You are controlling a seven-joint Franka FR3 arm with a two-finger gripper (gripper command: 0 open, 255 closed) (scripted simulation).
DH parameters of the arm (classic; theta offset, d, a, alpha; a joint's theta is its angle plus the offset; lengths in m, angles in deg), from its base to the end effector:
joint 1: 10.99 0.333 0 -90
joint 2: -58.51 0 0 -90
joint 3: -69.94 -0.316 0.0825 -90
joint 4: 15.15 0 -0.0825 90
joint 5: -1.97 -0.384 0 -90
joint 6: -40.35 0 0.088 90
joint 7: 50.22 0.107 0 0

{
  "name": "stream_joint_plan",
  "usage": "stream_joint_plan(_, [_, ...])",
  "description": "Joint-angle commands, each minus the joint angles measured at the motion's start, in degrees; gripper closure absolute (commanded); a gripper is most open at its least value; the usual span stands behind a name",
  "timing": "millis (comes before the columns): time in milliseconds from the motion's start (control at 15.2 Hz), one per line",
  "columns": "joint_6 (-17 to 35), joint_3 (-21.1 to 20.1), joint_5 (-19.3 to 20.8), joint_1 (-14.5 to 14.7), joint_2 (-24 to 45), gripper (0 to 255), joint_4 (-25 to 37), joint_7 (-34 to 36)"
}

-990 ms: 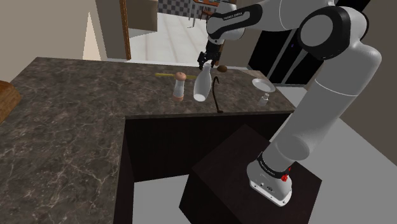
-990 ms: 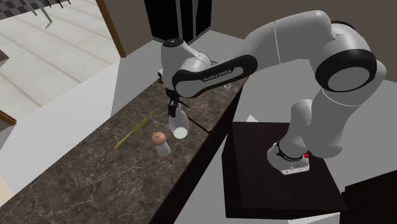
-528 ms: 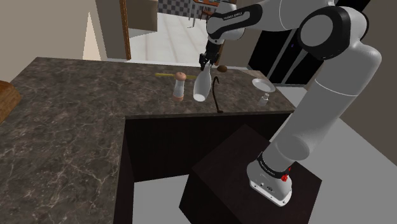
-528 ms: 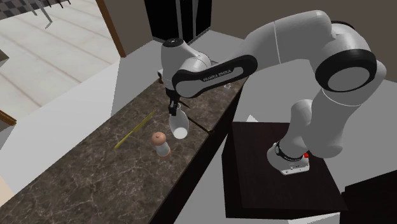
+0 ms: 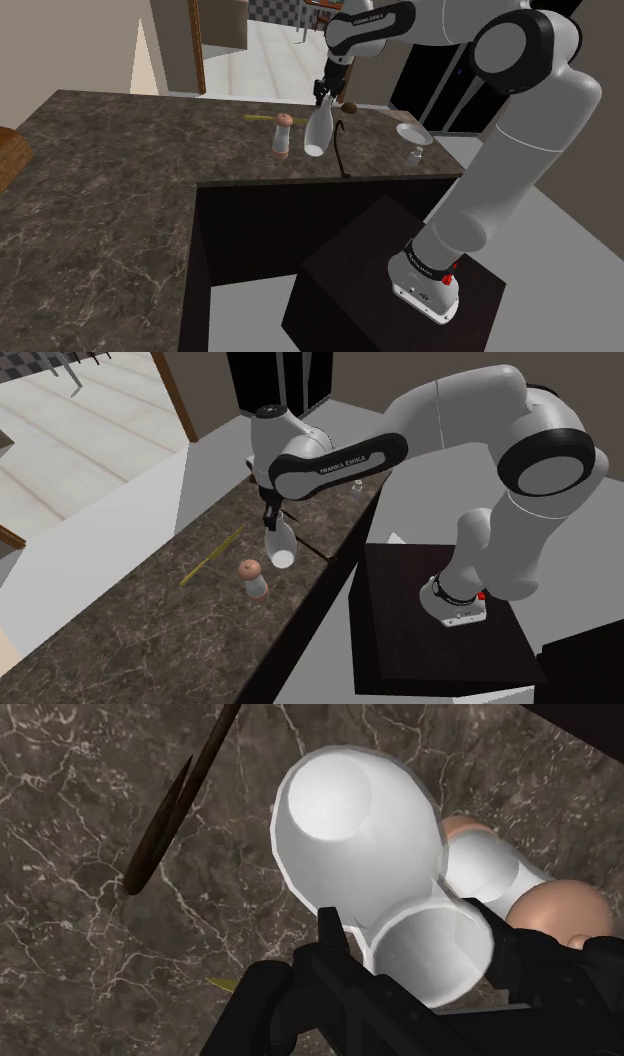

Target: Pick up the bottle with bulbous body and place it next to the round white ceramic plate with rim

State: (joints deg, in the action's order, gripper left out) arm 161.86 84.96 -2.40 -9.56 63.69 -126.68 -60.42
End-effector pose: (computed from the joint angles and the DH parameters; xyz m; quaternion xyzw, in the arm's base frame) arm 0.5723 -0.1315 0.4439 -0.9977 0.0470 -0.0471 0.0122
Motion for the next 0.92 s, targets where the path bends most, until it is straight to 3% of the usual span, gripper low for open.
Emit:
stream_joint_plan(0, [-1.3,0.0,0.3,0.0,-0.7,255,0.7,0.2])
stream_joint_plan(858, [-11.0,0.1,1.1,0.1,-2.5,255,8.6,1.0])
